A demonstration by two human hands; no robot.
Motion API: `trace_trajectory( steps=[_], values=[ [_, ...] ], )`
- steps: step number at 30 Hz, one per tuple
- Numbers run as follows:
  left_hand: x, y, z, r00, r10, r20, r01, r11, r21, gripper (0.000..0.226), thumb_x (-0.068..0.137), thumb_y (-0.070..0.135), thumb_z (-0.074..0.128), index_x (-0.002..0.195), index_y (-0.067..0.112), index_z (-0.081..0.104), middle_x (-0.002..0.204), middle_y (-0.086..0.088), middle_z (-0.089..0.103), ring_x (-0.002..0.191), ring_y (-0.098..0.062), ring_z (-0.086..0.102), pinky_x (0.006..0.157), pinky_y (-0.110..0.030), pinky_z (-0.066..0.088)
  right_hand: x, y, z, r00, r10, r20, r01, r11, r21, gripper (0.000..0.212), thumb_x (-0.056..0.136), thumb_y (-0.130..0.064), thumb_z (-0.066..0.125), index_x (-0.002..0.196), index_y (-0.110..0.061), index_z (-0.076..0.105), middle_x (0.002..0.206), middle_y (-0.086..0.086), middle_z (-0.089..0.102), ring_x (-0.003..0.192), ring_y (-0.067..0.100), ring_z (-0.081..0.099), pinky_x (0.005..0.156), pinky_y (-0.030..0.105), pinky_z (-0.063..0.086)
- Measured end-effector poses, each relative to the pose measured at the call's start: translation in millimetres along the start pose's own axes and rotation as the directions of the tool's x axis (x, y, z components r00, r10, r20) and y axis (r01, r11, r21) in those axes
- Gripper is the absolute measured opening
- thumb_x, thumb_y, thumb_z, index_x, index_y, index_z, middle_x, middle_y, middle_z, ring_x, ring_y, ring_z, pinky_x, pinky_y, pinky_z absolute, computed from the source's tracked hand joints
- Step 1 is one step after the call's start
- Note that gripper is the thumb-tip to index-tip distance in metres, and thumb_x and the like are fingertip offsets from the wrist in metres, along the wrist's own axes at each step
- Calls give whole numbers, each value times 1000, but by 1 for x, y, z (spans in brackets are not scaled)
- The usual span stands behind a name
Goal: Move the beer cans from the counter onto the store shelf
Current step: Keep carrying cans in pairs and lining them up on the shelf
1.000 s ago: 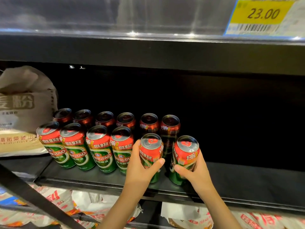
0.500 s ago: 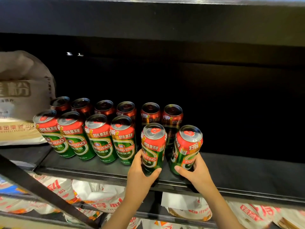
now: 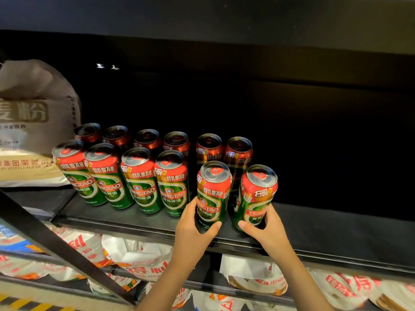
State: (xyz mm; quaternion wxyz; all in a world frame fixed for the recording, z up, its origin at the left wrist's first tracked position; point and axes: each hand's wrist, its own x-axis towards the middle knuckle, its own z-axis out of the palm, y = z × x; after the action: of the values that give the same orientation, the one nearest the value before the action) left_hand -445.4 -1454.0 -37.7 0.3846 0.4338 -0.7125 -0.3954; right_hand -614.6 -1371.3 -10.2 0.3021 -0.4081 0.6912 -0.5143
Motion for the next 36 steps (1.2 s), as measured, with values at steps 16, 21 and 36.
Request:
trace_trajectory(
  steps=[16,21,36],
  values=[
    [-4,-3,5,995,4,-97,-13,996,-87,72,68,27,82,128,33,43,122,18,53,112,5,50,96,-17,43,-1,-1,4,1000,15,7,-15,999,-36,57,75,-18,77,120,-31,45,113,-20,57,104,-6,55,75,7,45],
    [-3,-8,2,999,31,-25,-33,994,-104,72,76,24,76,136,36,36,133,12,52,124,-1,46,102,-19,39,0,0,3,1000,21,-3,-21,999,-27,57,74,-17,78,119,-32,47,115,-19,58,106,-4,55,79,10,45],
    [-5,-4,8,976,93,-198,-102,994,-35,69,67,36,82,123,36,43,119,27,49,108,11,50,88,-5,42,1,1,3,1000,-15,-10,14,999,-51,58,69,-20,82,109,-43,48,111,-23,60,104,-5,56,78,7,44]
  ],
)
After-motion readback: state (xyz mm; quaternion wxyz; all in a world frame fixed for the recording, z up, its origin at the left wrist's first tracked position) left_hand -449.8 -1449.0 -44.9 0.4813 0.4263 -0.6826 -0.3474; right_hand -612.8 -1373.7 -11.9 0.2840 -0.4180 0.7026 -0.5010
